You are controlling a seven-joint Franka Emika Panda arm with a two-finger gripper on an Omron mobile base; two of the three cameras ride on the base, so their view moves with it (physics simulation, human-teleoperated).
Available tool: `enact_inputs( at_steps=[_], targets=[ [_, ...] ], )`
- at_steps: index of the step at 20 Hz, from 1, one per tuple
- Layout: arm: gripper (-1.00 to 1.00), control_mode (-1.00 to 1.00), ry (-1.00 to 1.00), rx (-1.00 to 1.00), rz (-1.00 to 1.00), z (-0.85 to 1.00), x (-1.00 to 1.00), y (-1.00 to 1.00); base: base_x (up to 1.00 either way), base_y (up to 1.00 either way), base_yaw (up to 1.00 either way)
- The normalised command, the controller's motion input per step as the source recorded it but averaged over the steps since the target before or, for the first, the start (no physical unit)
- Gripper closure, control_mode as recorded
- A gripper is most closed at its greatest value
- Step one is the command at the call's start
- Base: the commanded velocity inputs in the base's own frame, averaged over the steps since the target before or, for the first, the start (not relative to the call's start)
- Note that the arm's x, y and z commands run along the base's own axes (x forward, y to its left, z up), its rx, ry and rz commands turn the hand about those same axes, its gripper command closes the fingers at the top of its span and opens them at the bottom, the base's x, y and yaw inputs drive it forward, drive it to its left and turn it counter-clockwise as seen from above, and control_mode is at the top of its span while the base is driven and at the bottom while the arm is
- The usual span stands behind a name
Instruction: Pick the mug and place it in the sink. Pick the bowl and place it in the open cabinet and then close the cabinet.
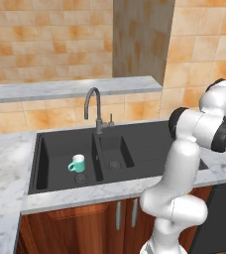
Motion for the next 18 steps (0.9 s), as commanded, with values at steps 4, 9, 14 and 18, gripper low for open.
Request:
enact_inputs(
  at_steps=[4, 9, 14, 18],
  targets=[
    [1.0, -1.0, 0.0, -0.23, 0.41, 0.72, -0.27, 1.0, 0.0, 0.0, 0.0],
    [1.0, -1.0, 0.0, -0.14, 0.47, 0.9, -0.06, 0.84, 0.0, 0.0, 0.0],
    [1.0, -1.0, 0.1, -0.09, 0.46, 0.8, 0.0, 0.69, 0.0, 0.0, 0.0],
    [1.0, -1.0, 0.28, 0.0, 0.39, 0.51, -0.04, 0.59, 0.0, 0.0, 0.0]
  ],
)
